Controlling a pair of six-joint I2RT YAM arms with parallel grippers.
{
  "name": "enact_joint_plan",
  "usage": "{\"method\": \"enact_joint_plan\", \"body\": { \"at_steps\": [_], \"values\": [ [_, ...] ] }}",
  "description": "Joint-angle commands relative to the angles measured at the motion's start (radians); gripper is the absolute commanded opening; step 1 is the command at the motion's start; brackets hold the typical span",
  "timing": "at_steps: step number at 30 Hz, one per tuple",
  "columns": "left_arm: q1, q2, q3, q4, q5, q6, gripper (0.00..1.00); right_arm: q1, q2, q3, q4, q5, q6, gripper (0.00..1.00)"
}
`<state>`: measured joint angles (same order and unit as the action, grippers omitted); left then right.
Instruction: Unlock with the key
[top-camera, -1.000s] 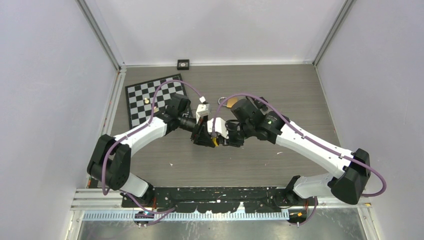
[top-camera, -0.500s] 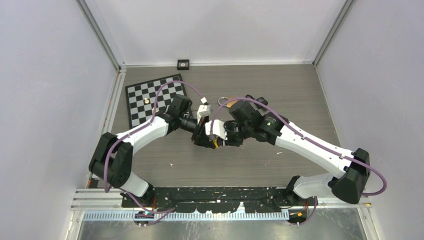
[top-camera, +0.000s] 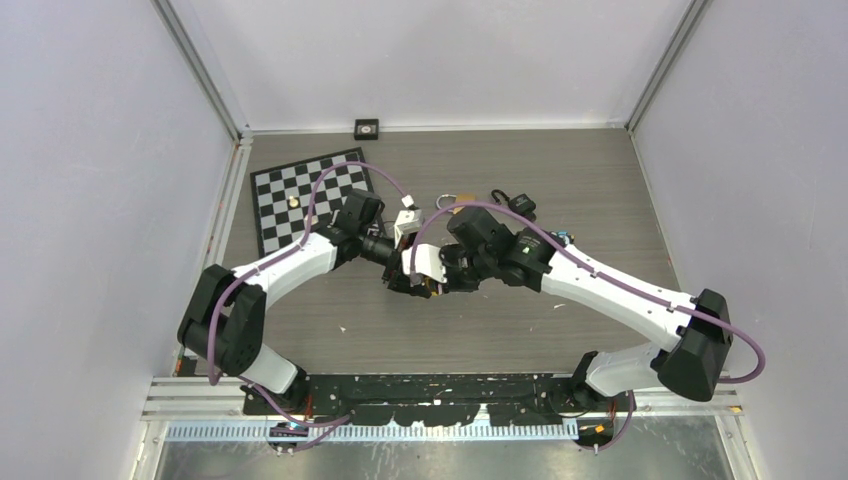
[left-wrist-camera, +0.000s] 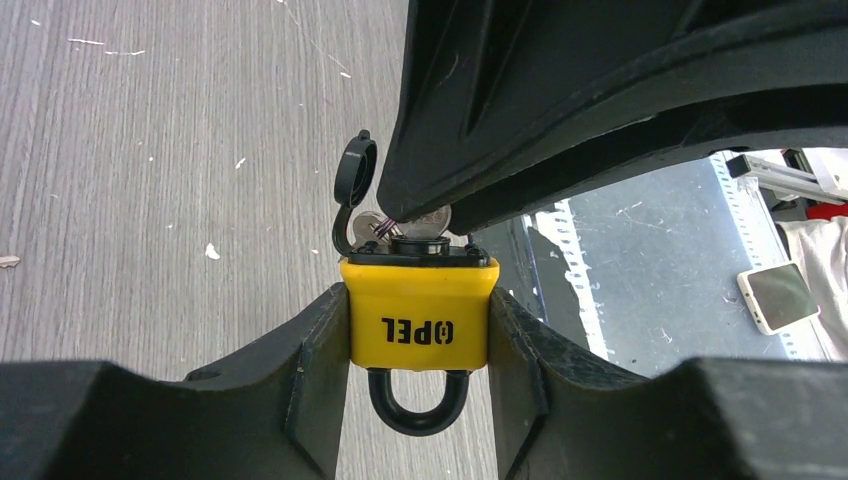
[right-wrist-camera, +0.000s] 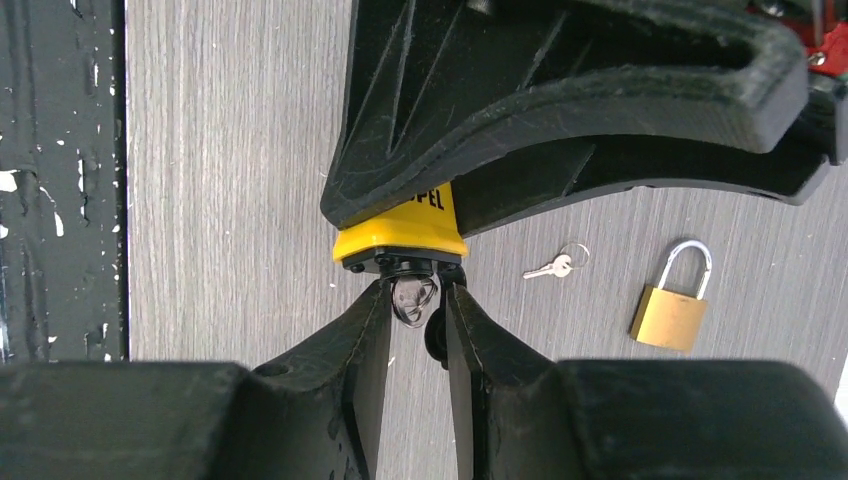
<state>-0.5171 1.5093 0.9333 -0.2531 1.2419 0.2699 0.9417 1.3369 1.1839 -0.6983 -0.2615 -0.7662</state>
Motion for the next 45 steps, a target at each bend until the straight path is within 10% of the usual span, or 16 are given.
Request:
{"method": "enact_joint_plan", "body": {
  "at_steps": [1,29,45],
  "values": [
    [-0.002,-0.02,0.048,0.007,0.07,0.005,0.0,0.01,0.008,-0.012,0.064,0.04,-0.019,0.31],
    [-0.007,-0.055,0.014,0.035,0.014,0.058,0.0,0.007,0.013,-0.063,0.107,0.001,0.041,0.01],
    [-0.016,-0.126,-0.106,0.288,-0.289,0.016,0.0,-0.055,0.032,-0.034,0.072,-0.147,0.217,0.08]
  ]
}}
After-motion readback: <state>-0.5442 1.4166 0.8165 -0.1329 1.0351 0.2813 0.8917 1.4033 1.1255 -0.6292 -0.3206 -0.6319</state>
